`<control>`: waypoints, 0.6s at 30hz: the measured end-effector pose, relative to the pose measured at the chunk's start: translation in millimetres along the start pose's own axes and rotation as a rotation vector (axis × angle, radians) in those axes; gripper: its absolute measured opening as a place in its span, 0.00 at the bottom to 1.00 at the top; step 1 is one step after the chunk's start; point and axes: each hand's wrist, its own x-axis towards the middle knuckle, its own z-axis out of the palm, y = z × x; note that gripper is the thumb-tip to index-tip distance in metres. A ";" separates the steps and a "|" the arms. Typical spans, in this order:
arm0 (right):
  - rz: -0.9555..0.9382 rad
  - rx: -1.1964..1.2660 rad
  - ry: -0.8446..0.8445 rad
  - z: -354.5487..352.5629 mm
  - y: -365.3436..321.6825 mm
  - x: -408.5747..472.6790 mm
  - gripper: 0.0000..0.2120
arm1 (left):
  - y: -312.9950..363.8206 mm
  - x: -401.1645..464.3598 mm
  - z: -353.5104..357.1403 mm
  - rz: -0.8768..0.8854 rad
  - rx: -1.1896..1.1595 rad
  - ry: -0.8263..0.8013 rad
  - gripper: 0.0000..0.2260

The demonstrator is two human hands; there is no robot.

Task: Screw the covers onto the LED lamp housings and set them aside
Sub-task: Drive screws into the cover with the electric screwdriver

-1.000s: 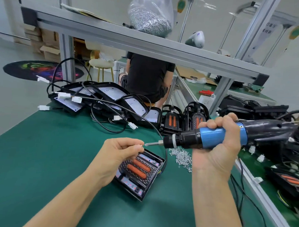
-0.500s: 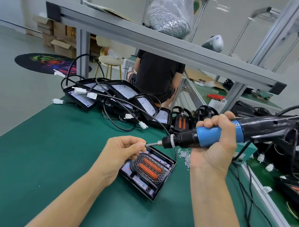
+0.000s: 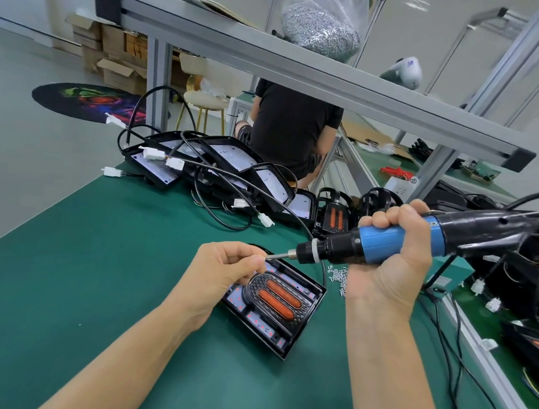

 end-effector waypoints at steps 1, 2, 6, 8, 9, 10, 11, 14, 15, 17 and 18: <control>0.005 0.003 0.002 0.1 1.1 0.2 0.10 | -0.3 0.0 -0.7 0.004 0.011 -0.002 0.09; 0.010 0.006 0.001 0.1 2.1 0.3 0.11 | -0.6 0.2 -1.4 0.007 0.013 0.001 0.09; 0.021 0.002 -0.009 -0.5 6.5 0.5 0.11 | -4.1 1.8 -4.3 0.009 -0.019 0.020 0.09; 0.023 -0.005 -0.016 -1.5 8.5 1.1 0.11 | -7.2 2.5 -4.9 0.002 -0.049 0.025 0.09; 0.024 -0.009 -0.023 -2.3 9.5 1.5 0.11 | -9.0 2.9 -5.0 -0.004 -0.054 0.025 0.08; 0.025 -0.014 -0.031 -3.1 10.8 2.3 0.12 | -10.7 3.8 -4.8 -0.009 -0.050 0.024 0.08; 0.025 -0.024 -0.041 -4.2 12.2 3.3 0.12 | -12.7 5.0 -4.8 -0.010 -0.036 0.024 0.08; 0.002 -0.103 -0.075 -7.2 19.3 7.0 0.12 | -17.9 12.5 -6.0 0.058 0.171 0.100 0.06; -0.015 -0.148 -0.081 -8.2 22.6 8.1 0.12 | -19.8 16.5 -7.8 0.106 0.339 0.157 0.06; -0.043 -0.240 -0.097 -10.7 30.2 9.7 0.13 | -23.8 22.8 -11.5 0.205 0.732 0.239 0.06; -0.053 -0.281 -0.107 -12.4 34.5 10.4 0.13 | -25.8 24.5 -12.6 0.244 0.895 0.250 0.06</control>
